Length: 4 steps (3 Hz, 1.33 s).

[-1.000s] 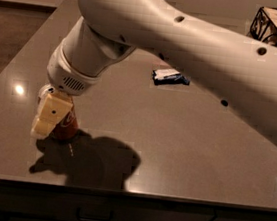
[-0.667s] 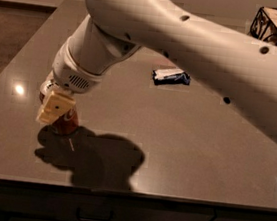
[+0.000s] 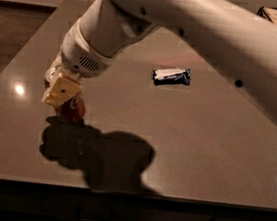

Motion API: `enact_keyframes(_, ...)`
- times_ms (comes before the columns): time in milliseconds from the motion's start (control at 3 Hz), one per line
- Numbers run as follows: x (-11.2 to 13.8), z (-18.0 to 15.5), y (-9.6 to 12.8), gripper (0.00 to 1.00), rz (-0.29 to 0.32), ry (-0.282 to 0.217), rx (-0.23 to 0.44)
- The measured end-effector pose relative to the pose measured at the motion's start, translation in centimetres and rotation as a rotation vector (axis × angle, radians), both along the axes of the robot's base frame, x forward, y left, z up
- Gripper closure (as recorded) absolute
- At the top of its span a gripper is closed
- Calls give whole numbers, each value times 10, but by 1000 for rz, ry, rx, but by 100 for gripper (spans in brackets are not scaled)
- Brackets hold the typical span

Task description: Pick coke can

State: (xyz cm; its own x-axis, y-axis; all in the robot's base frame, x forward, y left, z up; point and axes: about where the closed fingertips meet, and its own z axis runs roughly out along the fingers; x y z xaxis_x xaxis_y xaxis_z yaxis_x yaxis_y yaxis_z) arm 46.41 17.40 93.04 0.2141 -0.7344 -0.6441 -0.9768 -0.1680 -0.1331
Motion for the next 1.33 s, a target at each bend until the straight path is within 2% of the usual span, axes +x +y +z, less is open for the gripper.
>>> enact_keyframes(333,7,40,-14,100,15,8,27)
enact_keyframes(667,9,78,-28,100,44,3,56)
enact_keyframes(1000,6,100,-36,100,70,-8,93)
enact_keyframes(1333,5,103,-36,100,73,-10,97)
